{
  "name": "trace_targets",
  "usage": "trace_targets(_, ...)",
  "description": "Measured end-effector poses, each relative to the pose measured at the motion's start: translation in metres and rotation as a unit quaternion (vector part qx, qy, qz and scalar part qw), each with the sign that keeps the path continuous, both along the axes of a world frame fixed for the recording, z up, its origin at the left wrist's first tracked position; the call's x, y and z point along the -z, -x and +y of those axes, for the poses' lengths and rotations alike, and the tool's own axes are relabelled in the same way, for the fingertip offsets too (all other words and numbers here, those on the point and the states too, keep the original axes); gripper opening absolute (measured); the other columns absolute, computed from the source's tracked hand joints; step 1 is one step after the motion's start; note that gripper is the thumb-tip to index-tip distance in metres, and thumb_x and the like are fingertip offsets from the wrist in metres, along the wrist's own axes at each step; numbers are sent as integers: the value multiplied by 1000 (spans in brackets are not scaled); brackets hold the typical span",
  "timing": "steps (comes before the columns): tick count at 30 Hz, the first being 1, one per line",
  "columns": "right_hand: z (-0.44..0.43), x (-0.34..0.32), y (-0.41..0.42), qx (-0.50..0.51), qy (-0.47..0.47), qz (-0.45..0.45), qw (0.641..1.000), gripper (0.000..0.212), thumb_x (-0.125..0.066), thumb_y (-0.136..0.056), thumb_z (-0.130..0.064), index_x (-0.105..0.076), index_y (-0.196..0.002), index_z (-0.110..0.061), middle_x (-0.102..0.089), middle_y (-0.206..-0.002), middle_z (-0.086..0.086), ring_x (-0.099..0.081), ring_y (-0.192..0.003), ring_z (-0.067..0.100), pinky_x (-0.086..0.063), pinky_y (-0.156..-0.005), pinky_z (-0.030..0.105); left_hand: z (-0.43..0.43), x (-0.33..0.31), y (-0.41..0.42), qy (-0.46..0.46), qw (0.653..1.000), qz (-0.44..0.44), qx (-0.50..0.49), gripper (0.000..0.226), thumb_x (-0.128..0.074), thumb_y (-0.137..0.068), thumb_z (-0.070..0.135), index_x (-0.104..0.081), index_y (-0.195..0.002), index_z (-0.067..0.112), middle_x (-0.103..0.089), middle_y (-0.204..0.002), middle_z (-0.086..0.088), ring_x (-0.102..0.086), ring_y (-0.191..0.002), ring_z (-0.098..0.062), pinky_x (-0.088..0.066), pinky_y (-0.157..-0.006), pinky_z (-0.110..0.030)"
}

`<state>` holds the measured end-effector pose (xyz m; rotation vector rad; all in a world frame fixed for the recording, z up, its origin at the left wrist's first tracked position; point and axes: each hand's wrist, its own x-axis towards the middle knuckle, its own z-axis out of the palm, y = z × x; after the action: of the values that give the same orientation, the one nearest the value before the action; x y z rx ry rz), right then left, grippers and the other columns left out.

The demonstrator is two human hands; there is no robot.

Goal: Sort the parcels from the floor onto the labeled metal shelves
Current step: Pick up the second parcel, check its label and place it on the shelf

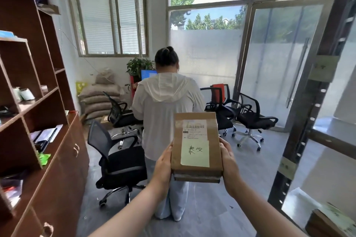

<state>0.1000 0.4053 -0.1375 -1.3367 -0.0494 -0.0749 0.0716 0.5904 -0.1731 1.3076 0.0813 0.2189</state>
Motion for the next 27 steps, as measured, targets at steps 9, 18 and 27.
trace_targets(9, -5, 5, -31, 39, 27, -2, 999, 28, -38, -106, -25, -56, -126, -29, -66, -122, 12, -64, -112, 31, -52, -96, 49, -5, 7, -44, 22, 999, -4, 43, 42, -42, -104, 40, -61, -137, 23, -68, -135, -5, -61, -129, -23, -40, -115, -49)
trace_targets(18, -22, 6, -83, 50, 10, 2, 999, 27, -39, -105, -28, -57, -125, -31, -69, -118, 10, -65, -110, 30, -52, -96, 49, -21, -4, -92, 22, 998, -3, 63, 39, -39, -106, 38, -62, -135, 26, -74, -125, -1, -67, -119, -20, -47, -110, -45)
trace_targets(27, -62, 4, -147, 65, 0, -1, 998, 28, -38, -105, -30, -56, -127, -32, -70, -115, 4, -69, -100, 20, -57, -76, 34, -57, -19, -167, -6, 996, -23, 87, 36, -41, -106, 32, -65, -132, 27, -70, -131, 0, -63, -126, -20, -43, -114, -46)
